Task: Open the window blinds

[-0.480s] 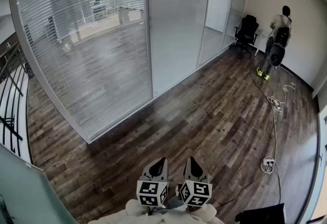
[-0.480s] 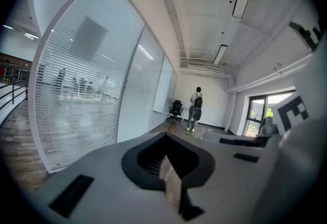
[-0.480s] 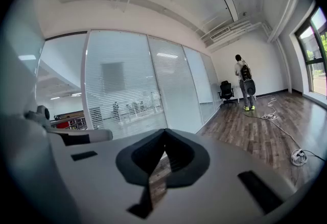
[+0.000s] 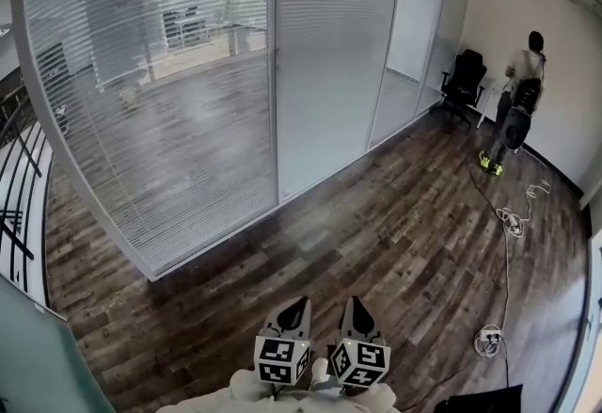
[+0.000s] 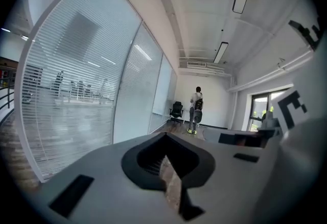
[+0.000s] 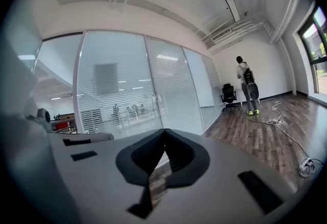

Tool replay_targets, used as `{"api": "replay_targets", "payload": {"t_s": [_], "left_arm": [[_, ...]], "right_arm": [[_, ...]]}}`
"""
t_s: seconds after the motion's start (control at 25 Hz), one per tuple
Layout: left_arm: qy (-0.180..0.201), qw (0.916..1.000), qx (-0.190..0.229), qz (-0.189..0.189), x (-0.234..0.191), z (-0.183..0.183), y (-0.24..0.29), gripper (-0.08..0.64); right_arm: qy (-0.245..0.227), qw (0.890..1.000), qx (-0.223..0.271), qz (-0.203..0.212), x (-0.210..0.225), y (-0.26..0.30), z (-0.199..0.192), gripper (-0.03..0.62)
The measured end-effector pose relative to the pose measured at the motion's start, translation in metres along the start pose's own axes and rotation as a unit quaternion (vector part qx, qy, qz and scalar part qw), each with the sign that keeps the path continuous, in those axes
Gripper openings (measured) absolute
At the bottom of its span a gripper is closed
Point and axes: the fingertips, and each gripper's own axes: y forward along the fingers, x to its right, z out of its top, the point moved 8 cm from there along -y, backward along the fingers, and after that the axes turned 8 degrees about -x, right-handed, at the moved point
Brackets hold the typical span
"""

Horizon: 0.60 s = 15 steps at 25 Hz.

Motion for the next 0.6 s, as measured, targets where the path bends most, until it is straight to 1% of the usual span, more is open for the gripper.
{"api": "replay_targets", "payload": {"t_s": [0.28, 0.48, 0.6], "left_arm": [[-0.011, 0.9999, -0.002, 0.004, 0.011, 0.04, 0.105, 0.0], [-0.015, 0.9999, -0.006, -0.003, 0.021, 0.061, 0.178, 0.0], [-0.015, 0.9998, -0.013, 0.001, 0.022, 0.072, 0.214, 0.0]], "right_arm": [[-0.012, 1.0, -0.003, 0.019, 0.064, 0.082, 0.047, 0.014], [-0.013, 1.0, -0.018, 0.019, 0.114, 0.135, 0.066, 0.014], [-0.013, 0.999, -0.031, 0.019, 0.139, 0.165, 0.075, 0.014]]}}
